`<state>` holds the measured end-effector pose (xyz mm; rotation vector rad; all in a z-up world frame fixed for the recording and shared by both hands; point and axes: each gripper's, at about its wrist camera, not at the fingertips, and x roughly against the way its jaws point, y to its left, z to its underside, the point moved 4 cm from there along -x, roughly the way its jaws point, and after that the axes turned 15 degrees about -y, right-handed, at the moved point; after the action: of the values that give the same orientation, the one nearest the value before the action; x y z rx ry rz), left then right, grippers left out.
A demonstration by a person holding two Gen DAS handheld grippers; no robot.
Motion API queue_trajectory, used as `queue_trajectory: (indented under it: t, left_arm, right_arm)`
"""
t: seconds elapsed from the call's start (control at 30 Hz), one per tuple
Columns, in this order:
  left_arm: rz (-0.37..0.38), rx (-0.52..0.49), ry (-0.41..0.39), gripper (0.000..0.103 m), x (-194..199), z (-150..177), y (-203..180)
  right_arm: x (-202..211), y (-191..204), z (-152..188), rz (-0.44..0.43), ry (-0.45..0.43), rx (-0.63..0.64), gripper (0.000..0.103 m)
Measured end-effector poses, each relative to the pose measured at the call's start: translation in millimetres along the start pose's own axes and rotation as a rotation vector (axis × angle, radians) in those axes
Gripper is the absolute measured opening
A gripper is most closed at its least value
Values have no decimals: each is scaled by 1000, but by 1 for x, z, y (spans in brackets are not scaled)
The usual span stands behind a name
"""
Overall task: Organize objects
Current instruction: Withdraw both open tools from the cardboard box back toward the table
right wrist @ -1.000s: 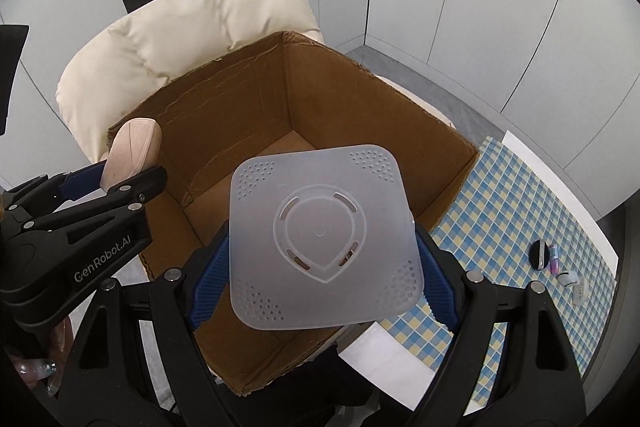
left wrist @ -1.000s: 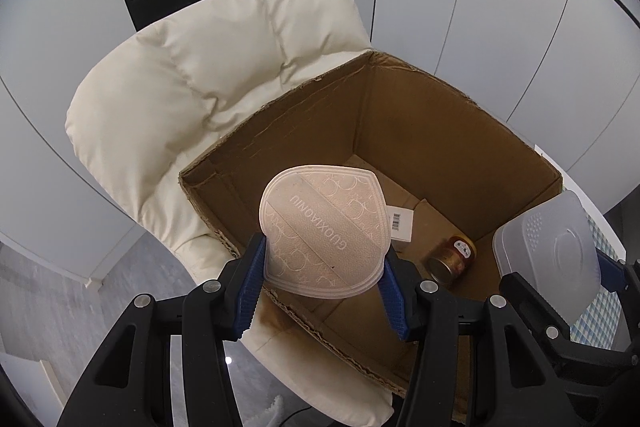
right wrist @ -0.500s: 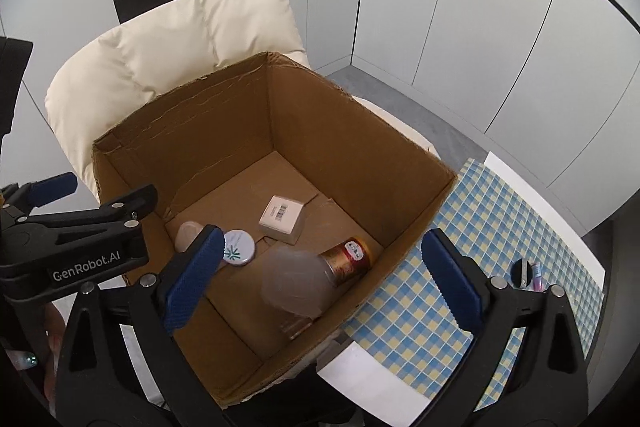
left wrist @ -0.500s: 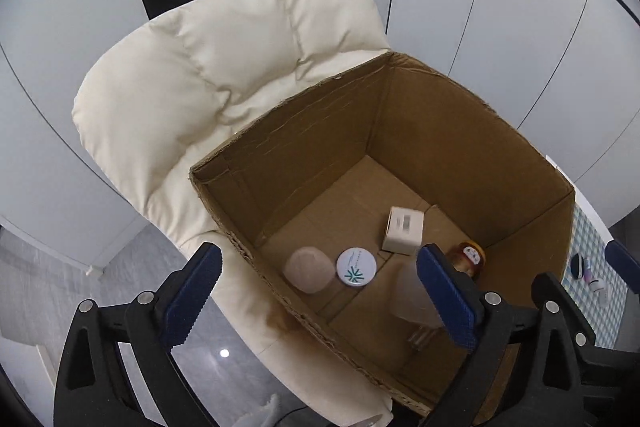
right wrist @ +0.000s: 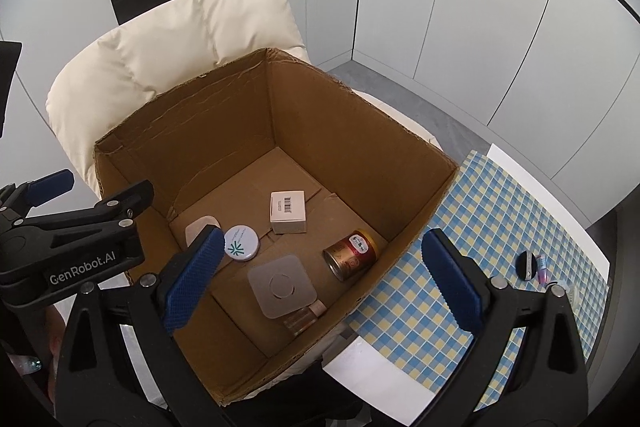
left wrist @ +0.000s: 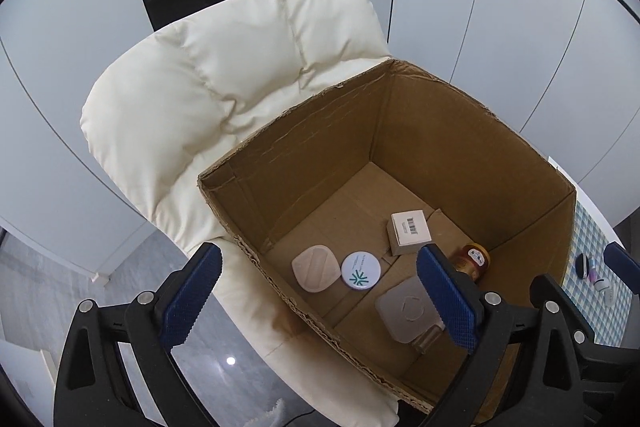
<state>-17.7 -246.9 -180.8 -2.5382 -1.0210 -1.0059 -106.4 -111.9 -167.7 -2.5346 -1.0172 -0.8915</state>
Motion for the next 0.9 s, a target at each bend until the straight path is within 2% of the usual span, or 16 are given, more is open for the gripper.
queue_trajectory:
  t: [0.57, 0.9]
  left_arm:
    - [9, 2, -11, 98, 8, -2, 2]
    - [12, -10, -16, 98, 32, 1, 3]
  right_arm:
    - [5, -2, 1, 1, -4, -3, 100]
    - [29, -4, 0, 11, -10, -4, 100]
